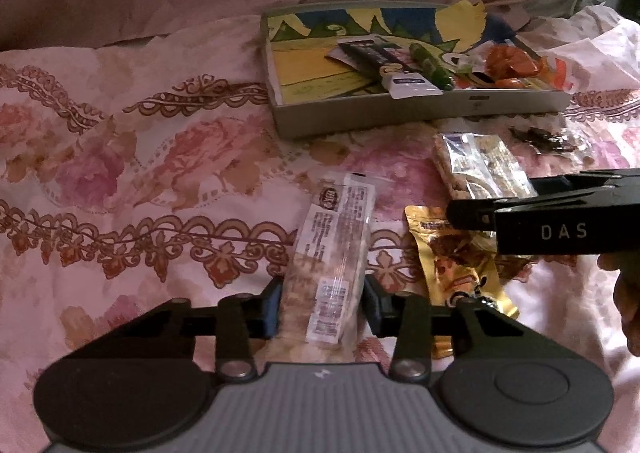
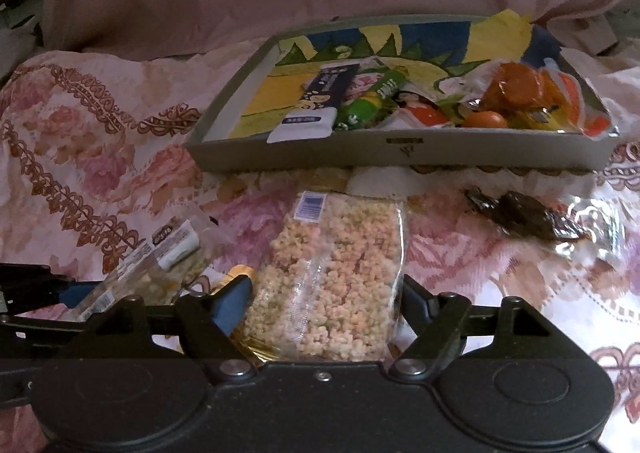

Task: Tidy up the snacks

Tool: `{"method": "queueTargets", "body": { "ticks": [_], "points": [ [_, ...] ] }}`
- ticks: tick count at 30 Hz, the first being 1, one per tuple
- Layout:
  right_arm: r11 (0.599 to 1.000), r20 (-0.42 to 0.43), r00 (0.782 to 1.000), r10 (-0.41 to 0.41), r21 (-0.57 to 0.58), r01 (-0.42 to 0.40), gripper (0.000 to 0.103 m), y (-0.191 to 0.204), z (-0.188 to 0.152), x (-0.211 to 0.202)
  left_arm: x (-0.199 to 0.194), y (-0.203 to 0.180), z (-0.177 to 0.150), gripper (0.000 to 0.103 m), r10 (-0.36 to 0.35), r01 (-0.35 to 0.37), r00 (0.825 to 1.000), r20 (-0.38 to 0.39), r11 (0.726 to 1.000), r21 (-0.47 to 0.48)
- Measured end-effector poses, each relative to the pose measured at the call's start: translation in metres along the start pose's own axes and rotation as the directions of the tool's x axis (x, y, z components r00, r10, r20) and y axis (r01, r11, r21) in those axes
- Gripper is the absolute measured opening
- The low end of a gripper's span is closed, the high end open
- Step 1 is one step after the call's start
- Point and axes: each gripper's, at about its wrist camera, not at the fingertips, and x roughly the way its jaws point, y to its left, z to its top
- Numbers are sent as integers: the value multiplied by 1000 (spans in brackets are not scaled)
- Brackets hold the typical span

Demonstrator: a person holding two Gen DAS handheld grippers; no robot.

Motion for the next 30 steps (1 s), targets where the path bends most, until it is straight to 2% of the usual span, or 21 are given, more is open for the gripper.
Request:
{"method": "queueTargets", "body": {
  "ticks": [22, 30],
  "points": [
    [1000, 27, 1000, 14, -10, -14, 76, -8, -14, -42, -28, -17, -10, 40, -9, 7, 1000, -19, 997, -82],
    [999, 51, 998, 41, 23, -42, 76, -13, -17, -55, -43, -14, -9, 40, 11, -7, 999, 35, 993, -118]
  ]
}}
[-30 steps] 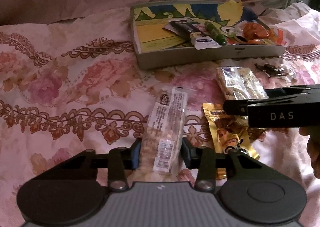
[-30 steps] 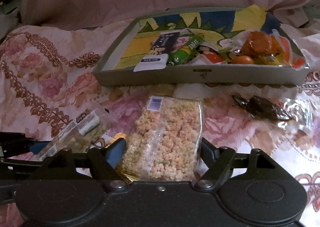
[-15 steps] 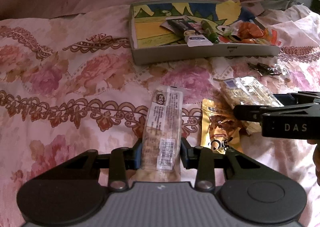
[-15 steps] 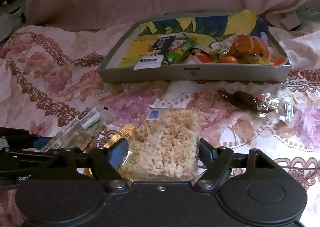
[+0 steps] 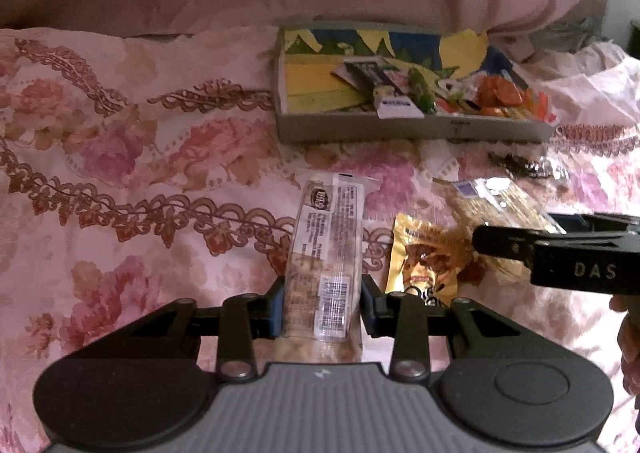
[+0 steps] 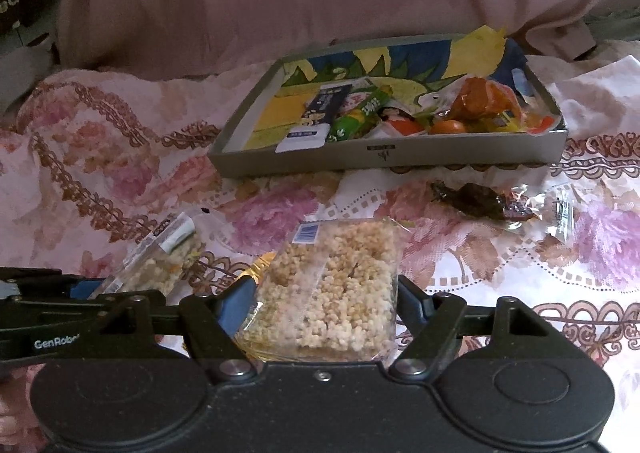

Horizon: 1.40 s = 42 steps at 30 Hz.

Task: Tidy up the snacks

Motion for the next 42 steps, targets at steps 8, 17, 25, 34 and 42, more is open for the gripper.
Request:
{"method": "queueTargets", "body": {
  "ticks": [8, 17, 25, 34, 42],
  "points": [
    [999, 44, 999, 32, 22, -33, 76, 0, 4, -9, -6, 1, 3, 40, -5, 6, 999, 49, 1000, -24],
    [997, 89, 994, 62, 43, -66, 76, 0, 9, -14, -5, 4, 8, 40, -15, 21, 994, 107, 998, -58],
    [993, 150, 986, 74, 79, -87, 76, -7, 20, -17, 0, -3, 22, 40, -37, 46, 986, 163, 997, -56],
    [995, 263, 965, 10, 91, -35, 76, -29, 55, -8, 25, -18, 75, 40, -66, 87, 964, 256, 994, -72],
    [997, 375, 924, -69, -6, 77, 76, -37, 92, 10, 69, -20, 125, 40, -43, 90, 944, 327, 988, -129]
  ]
}}
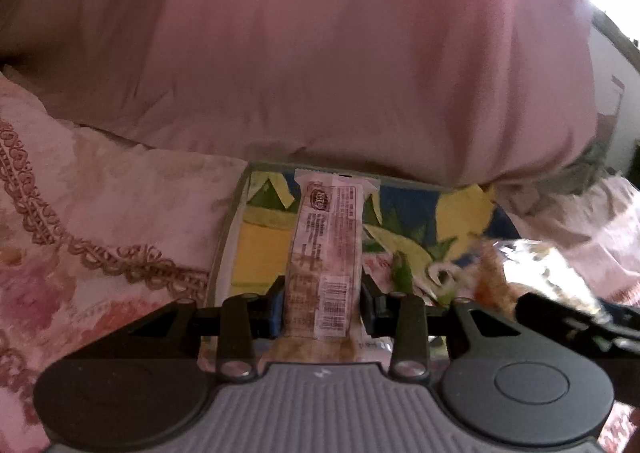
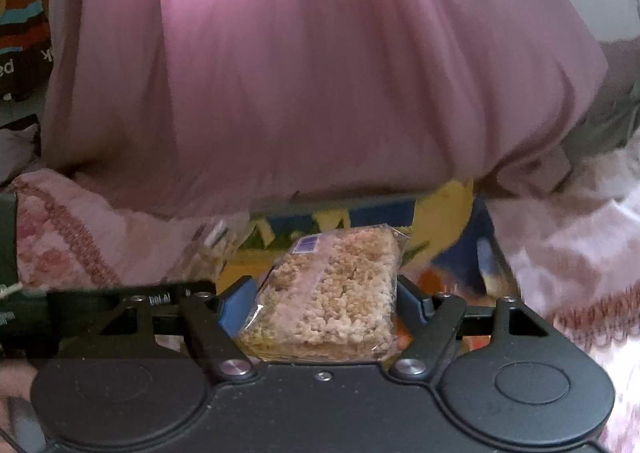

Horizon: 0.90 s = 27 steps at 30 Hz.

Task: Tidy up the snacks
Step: 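Carry the clear bar and rice crispy block with both grippers over the tray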

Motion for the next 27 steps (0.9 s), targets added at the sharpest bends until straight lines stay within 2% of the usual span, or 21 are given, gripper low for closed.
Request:
{"method": "queueTargets", "body": {
  "ticks": [4, 9, 13, 23, 27],
  "points": [
    [1000, 4, 1000, -16, 16, 16, 76, -8, 5, 23, 23, 7, 0, 40, 20, -20, 1000, 1, 999, -28],
    [999, -50, 998, -43, 18, 44, 76, -16, -6, 45, 39, 21, 1, 40, 51, -51, 999, 0, 997, -64],
    [998, -83, 994, -69, -5, 69, 76, -18, -16, 54, 50, 25, -1, 40, 99, -101, 994, -34, 993, -66],
    [991, -90, 990, -107, -87, 100, 76, -10, -25, 64, 56, 16, -8, 40, 135, -133, 989, -59, 991, 27],
    [985, -87, 988, -126, -129, 114, 76, -6, -26, 68, 59, 15, -8, 40, 136, -134, 988, -72, 990, 33]
  ]
}}
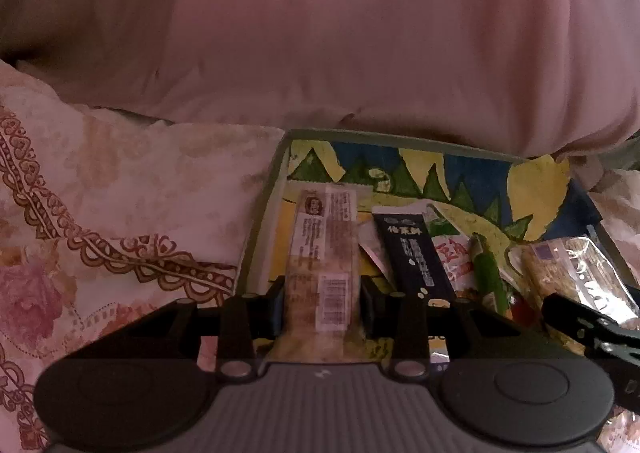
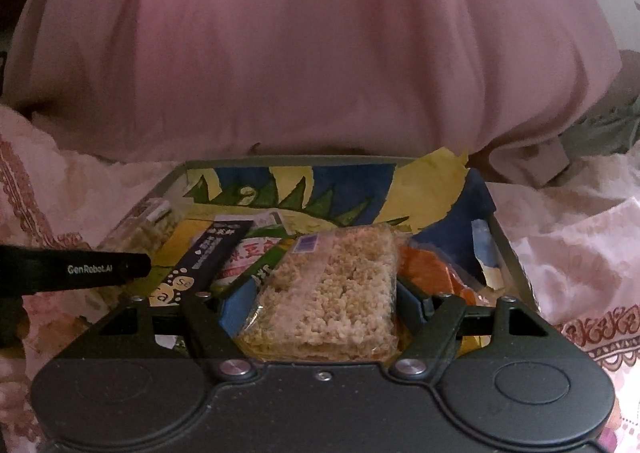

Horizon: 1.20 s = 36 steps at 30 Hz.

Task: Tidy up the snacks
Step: 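Carry the clear bar and rice crispy block with both grippers over the tray, then open both grippers to drop the clear bar and rice crispy block into the tray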

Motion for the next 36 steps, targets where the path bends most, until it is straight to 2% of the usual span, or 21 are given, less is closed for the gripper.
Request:
{"method": "queueTargets", "body": {
  "ticks": [11, 13, 17, 20, 27, 33, 36],
  "points": [
    [999, -14, 1000, -8, -31, 7, 78, 3, 0, 3, 3, -5, 1, 41, -12, 13, 999, -29, 999, 31],
    [999, -8, 1000, -8, -33, 8, 83, 3, 0, 2, 3, -4, 1, 42, -19, 20, 999, -32, 1000, 21],
    [999, 6, 1000, -10, -34, 11, 86, 1, 3, -1, 0, -4, 2, 45, -30, 30, 999, -31, 999, 15],
    [1000, 26, 1000, -12, -24, 13, 89, -1, 7, -8, -5, -4, 4, 54, -40, 40, 999, -18, 999, 6],
    [999, 103, 994, -38, -24, 41, 98, -4, 22, -37, -32, 1, 13, 81, -58, 60, 996, 69, 998, -25],
    [999, 169, 984, -50, 15, 49, 102, -10, 34, -73, -68, 2, 17, 99, -59, 65, 986, 154, 997, -29],
    [998, 197, 979, -55, 42, 48, 102, -14, 36, -93, -89, 2, 14, 102, -51, 57, 979, 196, 998, -22]
  ]
}}
